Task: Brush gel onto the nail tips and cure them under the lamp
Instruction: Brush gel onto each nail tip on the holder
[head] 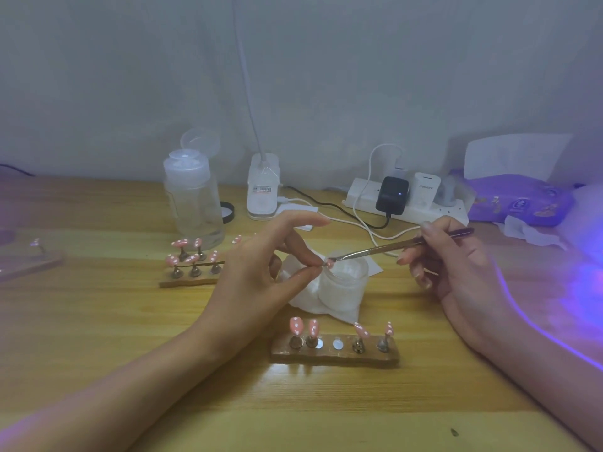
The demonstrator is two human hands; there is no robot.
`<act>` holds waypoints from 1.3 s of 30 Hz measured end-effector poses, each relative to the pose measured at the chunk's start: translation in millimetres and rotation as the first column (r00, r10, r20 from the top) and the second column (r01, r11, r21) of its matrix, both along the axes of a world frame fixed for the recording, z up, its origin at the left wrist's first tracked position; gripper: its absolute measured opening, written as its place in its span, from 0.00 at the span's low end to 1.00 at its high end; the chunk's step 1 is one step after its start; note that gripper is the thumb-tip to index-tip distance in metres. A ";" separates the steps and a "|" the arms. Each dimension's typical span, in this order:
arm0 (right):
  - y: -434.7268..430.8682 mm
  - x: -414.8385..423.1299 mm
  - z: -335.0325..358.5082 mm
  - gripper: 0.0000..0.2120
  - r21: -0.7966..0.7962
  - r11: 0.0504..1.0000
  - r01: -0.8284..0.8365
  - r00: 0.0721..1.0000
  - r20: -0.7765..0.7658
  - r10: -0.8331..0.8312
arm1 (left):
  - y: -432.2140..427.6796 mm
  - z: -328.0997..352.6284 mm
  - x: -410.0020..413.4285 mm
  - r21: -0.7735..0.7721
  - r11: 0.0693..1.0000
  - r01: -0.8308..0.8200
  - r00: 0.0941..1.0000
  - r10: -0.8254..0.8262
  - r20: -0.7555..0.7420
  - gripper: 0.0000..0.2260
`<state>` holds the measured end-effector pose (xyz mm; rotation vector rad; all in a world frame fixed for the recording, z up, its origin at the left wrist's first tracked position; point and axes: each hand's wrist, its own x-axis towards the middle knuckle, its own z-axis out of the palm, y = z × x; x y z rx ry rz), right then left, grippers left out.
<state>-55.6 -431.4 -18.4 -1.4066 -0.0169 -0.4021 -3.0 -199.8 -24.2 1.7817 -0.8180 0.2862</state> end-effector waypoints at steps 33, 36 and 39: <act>0.9 -0.1 1.4 0.11 -0.002 1.000 0.031 1.000 0.000 -0.031 | -0.3 -1.1 -0.5 -0.005 1.000 0.007 1.000 -0.007 -0.017 0.22; -0.5 -0.4 1.0 0.11 0.013 1.000 0.010 1.000 0.029 -0.010 | -0.1 -1.8 -0.6 -0.010 1.000 0.013 1.000 -0.013 -0.020 0.23; 0.4 -0.8 0.0 0.10 -0.026 1.000 0.008 1.000 0.019 -0.008 | 1.2 -2.2 -0.1 -0.006 1.000 0.018 0.999 -0.018 -0.032 0.23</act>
